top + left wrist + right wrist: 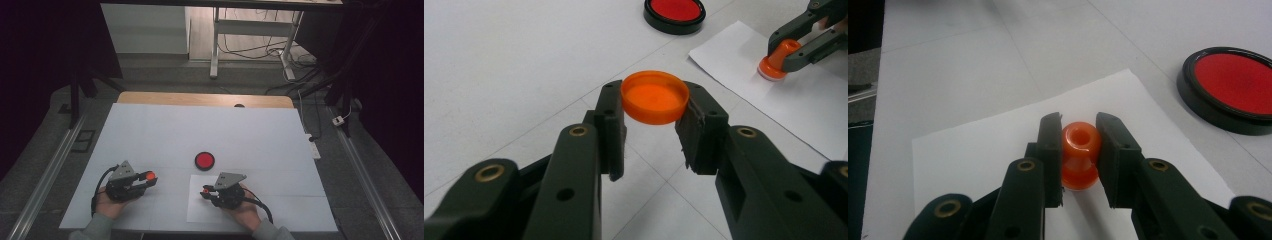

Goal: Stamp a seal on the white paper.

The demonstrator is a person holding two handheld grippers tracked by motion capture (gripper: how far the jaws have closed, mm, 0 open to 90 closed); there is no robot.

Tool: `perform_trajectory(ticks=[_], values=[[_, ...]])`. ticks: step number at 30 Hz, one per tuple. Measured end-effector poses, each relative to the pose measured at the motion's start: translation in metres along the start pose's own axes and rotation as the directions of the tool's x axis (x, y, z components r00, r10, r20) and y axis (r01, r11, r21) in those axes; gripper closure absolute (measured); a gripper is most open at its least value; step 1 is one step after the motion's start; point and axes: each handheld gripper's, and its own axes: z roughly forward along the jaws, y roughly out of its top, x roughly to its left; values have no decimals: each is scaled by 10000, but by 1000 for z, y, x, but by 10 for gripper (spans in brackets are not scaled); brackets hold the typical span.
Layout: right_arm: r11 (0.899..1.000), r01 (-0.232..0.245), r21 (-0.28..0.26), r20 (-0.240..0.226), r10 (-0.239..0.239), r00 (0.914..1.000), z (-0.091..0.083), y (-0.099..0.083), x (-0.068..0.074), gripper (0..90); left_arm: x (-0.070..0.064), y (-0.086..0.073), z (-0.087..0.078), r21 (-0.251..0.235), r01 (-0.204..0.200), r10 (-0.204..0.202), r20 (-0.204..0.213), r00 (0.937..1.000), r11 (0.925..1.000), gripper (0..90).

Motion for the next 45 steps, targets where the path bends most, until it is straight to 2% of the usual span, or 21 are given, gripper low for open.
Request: perform_trajectory(ticks=[31, 45], values=[[9997, 99, -207, -96, -101, 9999, 0, -3, -1, 728, 0, -1, 0, 6, 21, -21, -10, 10000, 10000, 646], [9997, 144, -188, -36, -145, 9999, 0, -3, -1, 728, -1, -1, -2, -153, -30, 28, -102, 9999, 9999, 646]])
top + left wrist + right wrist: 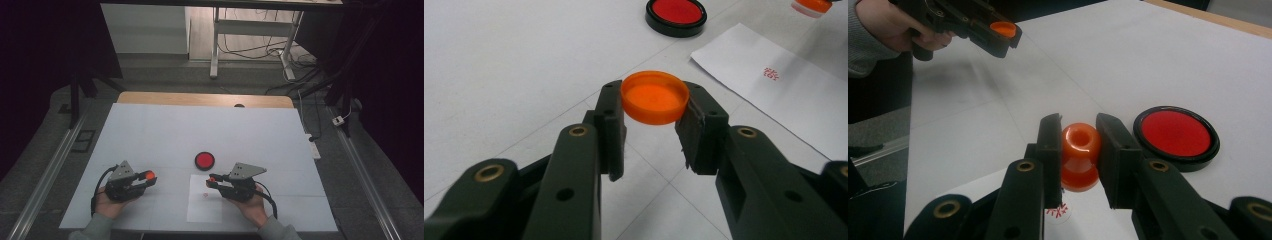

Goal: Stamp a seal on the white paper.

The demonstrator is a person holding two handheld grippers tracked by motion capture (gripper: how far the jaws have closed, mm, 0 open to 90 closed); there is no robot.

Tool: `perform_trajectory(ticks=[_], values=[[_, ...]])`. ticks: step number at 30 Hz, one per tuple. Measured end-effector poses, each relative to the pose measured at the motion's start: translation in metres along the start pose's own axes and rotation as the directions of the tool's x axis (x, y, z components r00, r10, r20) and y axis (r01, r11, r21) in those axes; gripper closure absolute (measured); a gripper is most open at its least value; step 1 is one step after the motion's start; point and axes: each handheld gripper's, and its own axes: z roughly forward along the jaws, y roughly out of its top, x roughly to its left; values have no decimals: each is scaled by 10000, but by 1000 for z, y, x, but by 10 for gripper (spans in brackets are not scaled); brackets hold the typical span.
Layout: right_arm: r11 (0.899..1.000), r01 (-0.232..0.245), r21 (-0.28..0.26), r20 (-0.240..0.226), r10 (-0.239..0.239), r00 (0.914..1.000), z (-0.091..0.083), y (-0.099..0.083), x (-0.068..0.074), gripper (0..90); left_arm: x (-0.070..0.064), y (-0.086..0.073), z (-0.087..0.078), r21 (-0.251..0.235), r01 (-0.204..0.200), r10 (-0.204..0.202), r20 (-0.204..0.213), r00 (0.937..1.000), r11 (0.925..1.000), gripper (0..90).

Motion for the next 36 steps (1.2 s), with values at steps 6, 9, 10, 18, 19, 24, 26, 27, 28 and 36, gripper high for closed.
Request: perform_trajectory(ticks=[6, 9, 10, 18, 19, 24, 26, 27, 28, 36], values=[[9999, -41, -130, 12, 41, 10000, -2, 2, 0, 721, 0, 0, 0, -3, 14, -14, 5, 10000, 10000, 644], [9997, -63, -250, 58, 65, 10000, -5, 4, 0, 722, 0, 0, 1, 37, -6, 6, 29, 10000, 10000, 644], [9995, -130, -298, 34, 131, 9999, -6, 5, -1, 721, -1, 0, 1, 42, -6, 6, 15, 10000, 10000, 644], [9969, -260, -746, 376, 289, 9989, -17, 13, -4, 721, -1, 0, 2, 119, -4, 3, 67, 10000, 9999, 644], [9969, -260, -746, 376, 289, 9989, -17, 13, -4, 721, -1, 0, 2, 122, -25, 24, 67, 10000, 9999, 644], [9960, -302, -846, 497, 345, 9982, -21, 14, -8, 721, -1, 0, 4, 175, -28, 27, 75, 10000, 9998, 644], [9957, -316, -871, 544, 364, 9979, -23, 14, -11, 721, -1, 0, 4, 171, -33, 31, 87, 10000, 9998, 644], [9953, -351, -899, 557, 402, 9976, -24, 14, -11, 721, -1, 0, 4, 175, -45, 44, 90, 9999, 9998, 644], [9951, -332, -933, 604, 390, 9974, -25, 15, -12, 721, -1, 0, 3, 162, -43, 41, 101, 9999, 9999, 644], [9919, -340, -1222, 698, 428, 9966, -32, 20, -15, 721, -1, 0, 3, 147, -62, 60, 128, 9999, 9999, 644]])
